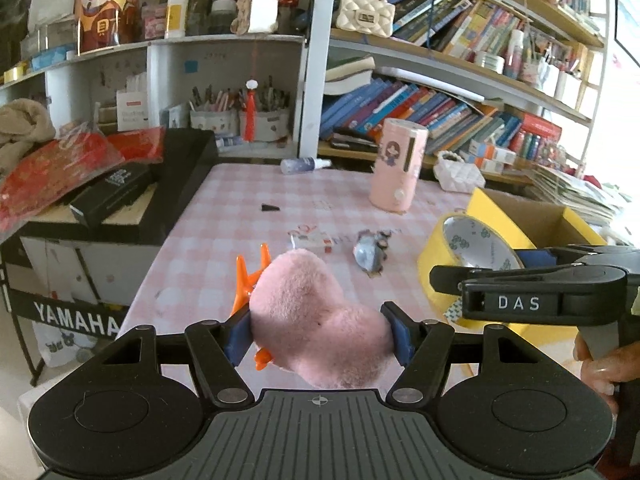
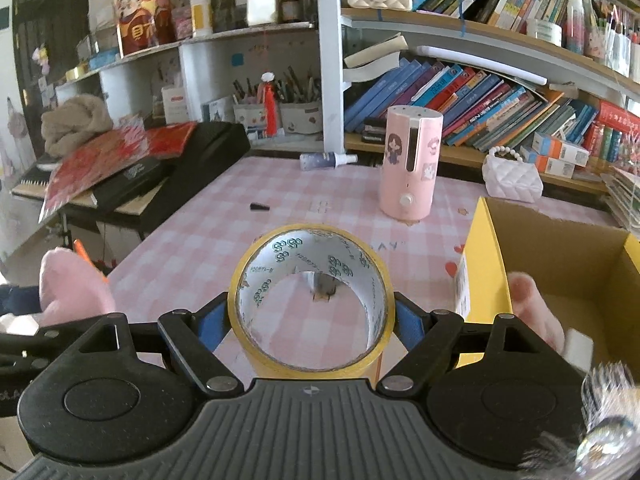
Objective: Organize objects
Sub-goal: 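Lift the pig and tape roll and carry them over the yellow box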
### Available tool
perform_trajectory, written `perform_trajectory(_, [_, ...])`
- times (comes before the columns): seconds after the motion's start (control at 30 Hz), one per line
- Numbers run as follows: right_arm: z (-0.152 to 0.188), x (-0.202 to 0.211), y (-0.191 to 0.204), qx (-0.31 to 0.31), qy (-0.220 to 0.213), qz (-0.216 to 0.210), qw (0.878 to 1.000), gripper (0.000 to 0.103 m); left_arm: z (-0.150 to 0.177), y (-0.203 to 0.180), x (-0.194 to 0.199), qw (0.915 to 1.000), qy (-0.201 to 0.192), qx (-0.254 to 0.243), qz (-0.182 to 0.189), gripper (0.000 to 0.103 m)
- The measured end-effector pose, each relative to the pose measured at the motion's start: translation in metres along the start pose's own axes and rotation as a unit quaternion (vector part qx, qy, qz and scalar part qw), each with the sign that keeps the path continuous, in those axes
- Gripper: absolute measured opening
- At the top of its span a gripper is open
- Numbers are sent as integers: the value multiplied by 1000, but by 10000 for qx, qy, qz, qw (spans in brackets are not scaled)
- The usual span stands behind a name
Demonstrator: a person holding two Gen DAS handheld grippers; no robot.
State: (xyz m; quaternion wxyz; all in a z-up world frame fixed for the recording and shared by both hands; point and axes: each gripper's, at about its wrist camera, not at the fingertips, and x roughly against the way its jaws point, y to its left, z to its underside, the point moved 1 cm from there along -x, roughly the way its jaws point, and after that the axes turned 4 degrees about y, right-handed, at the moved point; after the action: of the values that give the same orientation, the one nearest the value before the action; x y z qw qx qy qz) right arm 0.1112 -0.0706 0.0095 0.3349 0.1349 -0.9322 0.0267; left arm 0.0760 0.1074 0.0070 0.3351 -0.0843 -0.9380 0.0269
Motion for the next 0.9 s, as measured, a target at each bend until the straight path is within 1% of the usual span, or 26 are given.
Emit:
perform_trajectory(0.2, [32,28,16,22,113,89,9999,80,24,-4,24,9998,85,-4,185,67])
perform_trajectory(0.33, [53,45,19,-133,256,146,9995,80,38,-9,34,9994,169,-76,299,67])
perform_trajectory(0.43, [68,56,17,-322,372,218,9986,80,46,-14,42,9988,183,-190,402,67])
perform_trajectory(0.63, [96,78,13,-619,401,430,9964,80,57,-30,49,9959,307,-544,659,67])
perform_trajectory(0.9, [116,99,-5,-1066,433,791,9902,80,61,-52,49,9899,359,-932,1002,67])
